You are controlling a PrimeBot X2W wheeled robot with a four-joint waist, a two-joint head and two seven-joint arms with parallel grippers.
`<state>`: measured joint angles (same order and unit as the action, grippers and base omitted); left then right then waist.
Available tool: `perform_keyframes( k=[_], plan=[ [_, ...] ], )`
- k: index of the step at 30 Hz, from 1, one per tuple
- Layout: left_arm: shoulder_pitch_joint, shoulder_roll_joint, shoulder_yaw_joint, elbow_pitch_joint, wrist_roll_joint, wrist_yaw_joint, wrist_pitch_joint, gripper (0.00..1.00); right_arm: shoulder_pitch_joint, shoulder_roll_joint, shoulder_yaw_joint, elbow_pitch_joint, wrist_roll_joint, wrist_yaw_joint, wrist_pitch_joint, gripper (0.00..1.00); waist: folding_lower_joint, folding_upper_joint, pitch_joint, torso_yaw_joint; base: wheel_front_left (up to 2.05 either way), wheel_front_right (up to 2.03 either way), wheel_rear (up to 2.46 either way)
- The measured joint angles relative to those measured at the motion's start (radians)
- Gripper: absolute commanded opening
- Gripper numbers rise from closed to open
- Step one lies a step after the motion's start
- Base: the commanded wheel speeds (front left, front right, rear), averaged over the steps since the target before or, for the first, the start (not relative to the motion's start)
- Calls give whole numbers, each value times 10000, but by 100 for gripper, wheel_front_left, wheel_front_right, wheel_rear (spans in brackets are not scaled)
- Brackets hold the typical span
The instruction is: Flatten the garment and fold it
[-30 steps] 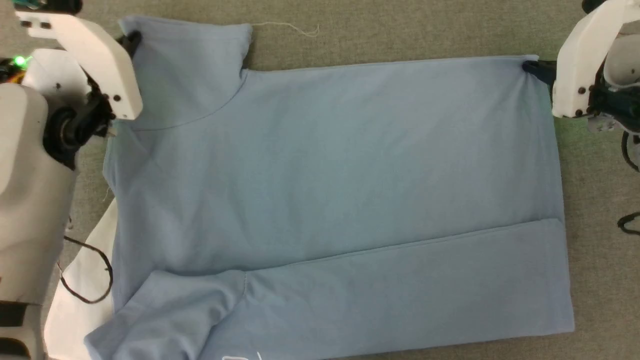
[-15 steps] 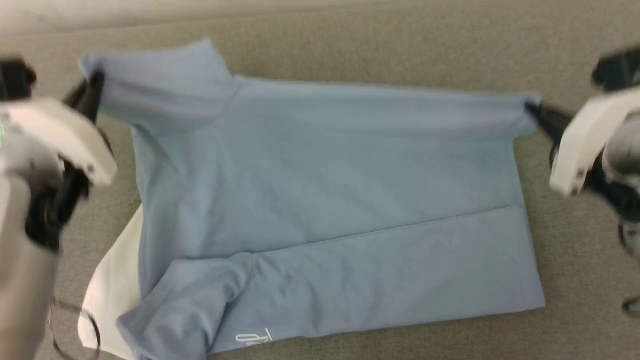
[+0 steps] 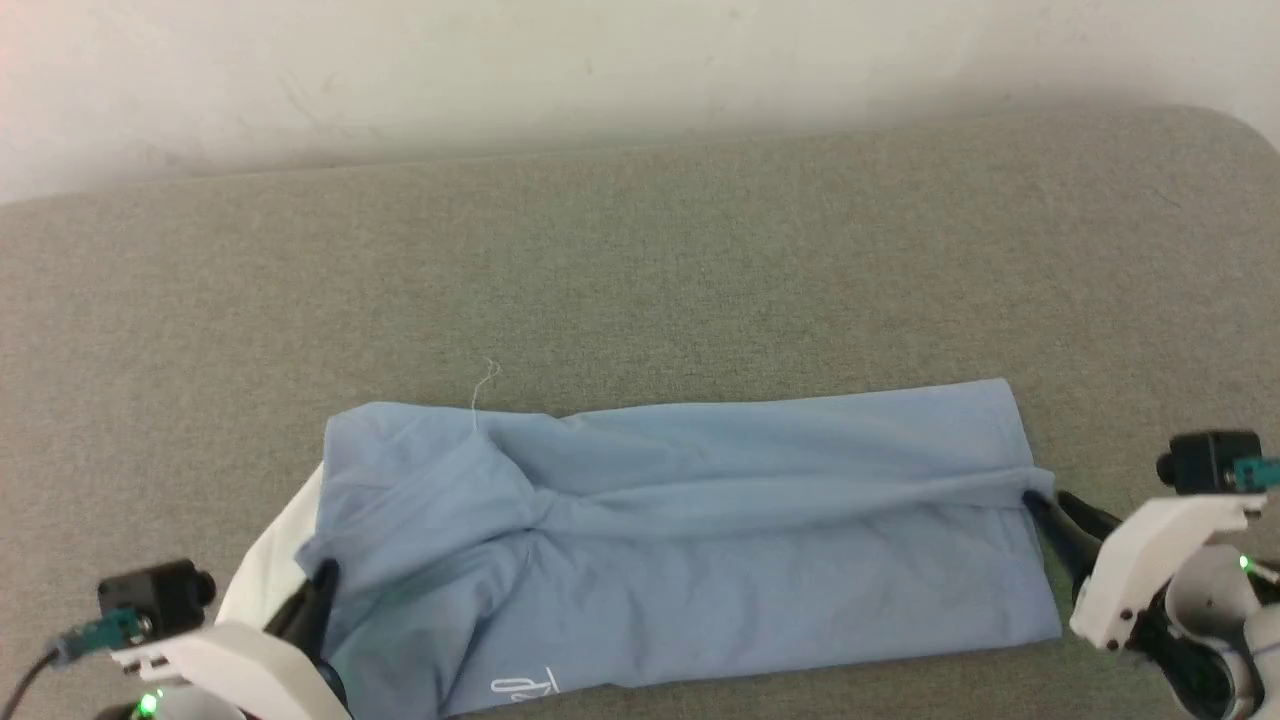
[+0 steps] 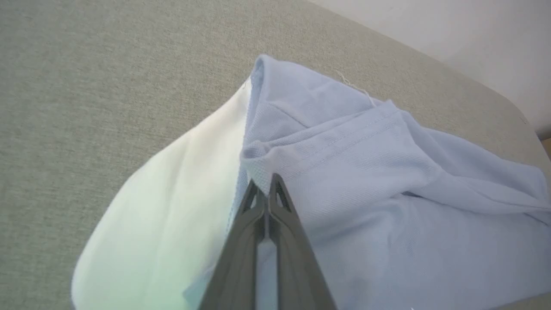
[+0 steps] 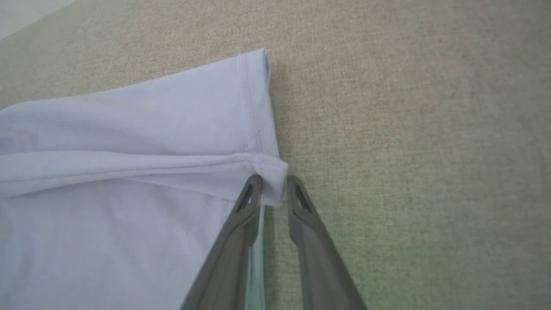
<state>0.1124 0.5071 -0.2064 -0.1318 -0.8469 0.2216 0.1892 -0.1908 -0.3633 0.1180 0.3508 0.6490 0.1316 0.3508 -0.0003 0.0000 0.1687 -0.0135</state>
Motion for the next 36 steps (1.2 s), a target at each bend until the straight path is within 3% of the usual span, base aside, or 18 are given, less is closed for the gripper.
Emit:
perform_keyframes(
  k=[1,2,10,17,24,33,34,36],
  plan=[
    [162,-48,-52,-61,-6,13,-52,86,174,94,-107,8,-2,0,-121,100,0,0,-51,17,0,0,0],
    [286,-48,-96,-100,25,42,-96,100,337,161,-173,-17,-13,-2,-217,100,0,0,-100,30,0,0,0],
    [698,-128,286,-267,1051,512,-1964,100,1881,284,-915,-1712,-238,-2,-775,100,1,0,-482,71,0,0,0],
    [598,-341,224,-82,2123,178,-4008,100,2237,244,-1994,-2633,-257,-2,272,100,2,0,-864,118,0,0,0],
    [-125,-685,-136,234,3595,-199,-4449,100,1002,330,-1929,-1151,-270,-2,1701,100,3,0,-932,481,0,0,0],
    [-440,-1655,-98,460,4424,-527,-4454,100,-446,527,-1172,1333,-127,-2,2826,100,3,0,-692,1112,0,0,0],
    [-440,-1735,-61,477,4464,-577,-4454,100,-562,487,-1049,1463,-81,-2,3055,64,3,0,-665,1162,0,0,0],
    [-440,-1885,15,518,4569,-671,-4460,100,-760,384,-892,1672,151,-6,3530,8,2,0,-614,1235,0,0,0]
  ],
)
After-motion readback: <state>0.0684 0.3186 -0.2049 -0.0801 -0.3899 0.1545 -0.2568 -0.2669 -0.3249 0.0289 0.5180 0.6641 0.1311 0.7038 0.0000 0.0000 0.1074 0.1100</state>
